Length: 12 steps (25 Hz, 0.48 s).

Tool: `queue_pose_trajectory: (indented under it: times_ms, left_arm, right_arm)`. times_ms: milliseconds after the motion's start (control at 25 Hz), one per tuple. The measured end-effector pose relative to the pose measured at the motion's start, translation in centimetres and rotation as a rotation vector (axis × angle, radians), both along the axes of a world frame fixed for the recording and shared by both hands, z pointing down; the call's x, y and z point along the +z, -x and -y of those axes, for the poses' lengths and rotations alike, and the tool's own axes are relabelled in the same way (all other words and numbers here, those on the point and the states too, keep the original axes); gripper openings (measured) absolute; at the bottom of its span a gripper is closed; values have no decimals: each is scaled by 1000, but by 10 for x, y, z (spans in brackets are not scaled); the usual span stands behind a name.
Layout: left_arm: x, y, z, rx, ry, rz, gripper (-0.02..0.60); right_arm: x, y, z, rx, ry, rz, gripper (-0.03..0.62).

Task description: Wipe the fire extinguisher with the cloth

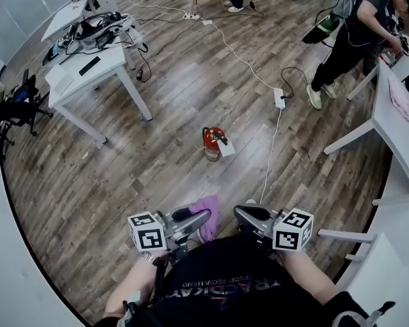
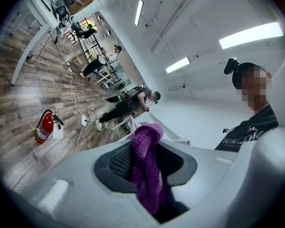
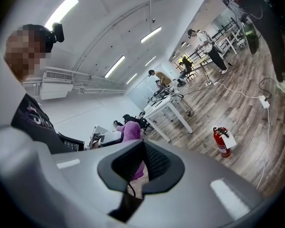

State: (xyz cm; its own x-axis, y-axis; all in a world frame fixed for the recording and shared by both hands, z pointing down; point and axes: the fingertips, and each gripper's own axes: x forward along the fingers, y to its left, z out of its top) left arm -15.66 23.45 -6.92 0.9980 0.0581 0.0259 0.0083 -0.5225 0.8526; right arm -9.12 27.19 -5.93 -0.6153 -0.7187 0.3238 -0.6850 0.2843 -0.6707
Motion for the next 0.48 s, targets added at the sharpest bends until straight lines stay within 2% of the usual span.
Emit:
queue_pose_trajectory:
  times_ms: [480]
  left_arm:
    - [2,-3,5,-10,15,1,109]
  right_arm:
    - [3,1,5,-18,9,6,2]
